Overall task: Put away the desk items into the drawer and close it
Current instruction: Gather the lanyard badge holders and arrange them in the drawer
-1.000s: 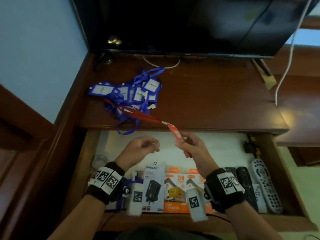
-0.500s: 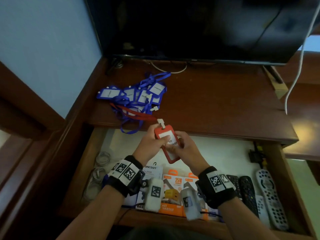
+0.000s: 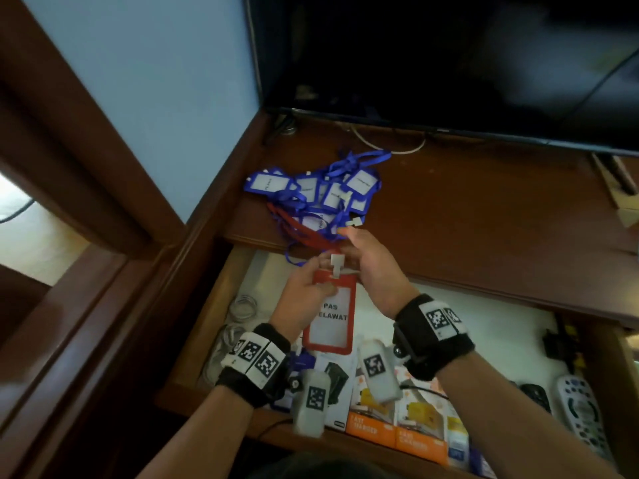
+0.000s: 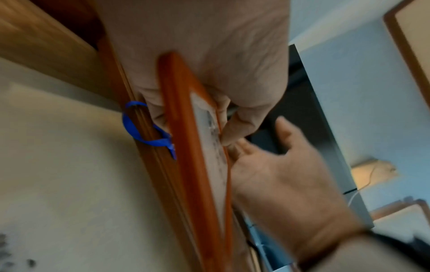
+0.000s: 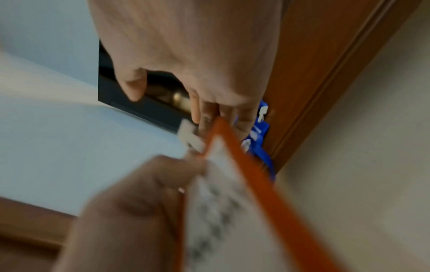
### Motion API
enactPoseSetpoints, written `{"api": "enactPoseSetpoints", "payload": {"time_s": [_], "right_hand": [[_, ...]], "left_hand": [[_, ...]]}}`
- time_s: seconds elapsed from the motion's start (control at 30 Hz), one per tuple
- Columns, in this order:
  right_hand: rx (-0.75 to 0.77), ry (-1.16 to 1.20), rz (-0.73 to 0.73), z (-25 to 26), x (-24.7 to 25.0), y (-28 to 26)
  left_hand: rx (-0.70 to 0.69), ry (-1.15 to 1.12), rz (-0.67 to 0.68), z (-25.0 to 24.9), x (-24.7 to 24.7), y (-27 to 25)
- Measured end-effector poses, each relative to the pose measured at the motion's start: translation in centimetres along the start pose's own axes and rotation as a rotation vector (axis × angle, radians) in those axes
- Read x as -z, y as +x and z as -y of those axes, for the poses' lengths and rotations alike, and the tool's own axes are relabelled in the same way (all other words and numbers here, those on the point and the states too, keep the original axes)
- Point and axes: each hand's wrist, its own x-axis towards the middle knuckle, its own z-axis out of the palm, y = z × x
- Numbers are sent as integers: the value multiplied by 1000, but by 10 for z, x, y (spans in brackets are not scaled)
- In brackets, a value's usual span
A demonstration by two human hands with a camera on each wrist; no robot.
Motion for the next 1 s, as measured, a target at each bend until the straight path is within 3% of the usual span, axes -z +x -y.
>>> {"api": "enactPoseSetpoints", "payload": {"time_s": [0.17, 0.43, 0.8, 1.0], "right_hand": [[-86, 126, 109, 27, -35, 28], [3, 237, 143, 59, -66, 57], [229, 285, 8, 119, -42, 75], [332, 373, -111, 149, 1, 69]], "left_hand": [[22, 3, -132, 23, 24, 2], [148, -75, -298, 33, 69, 17], [169, 50, -293, 18, 86, 38], [183, 79, -345, 23, 85, 43]]}}
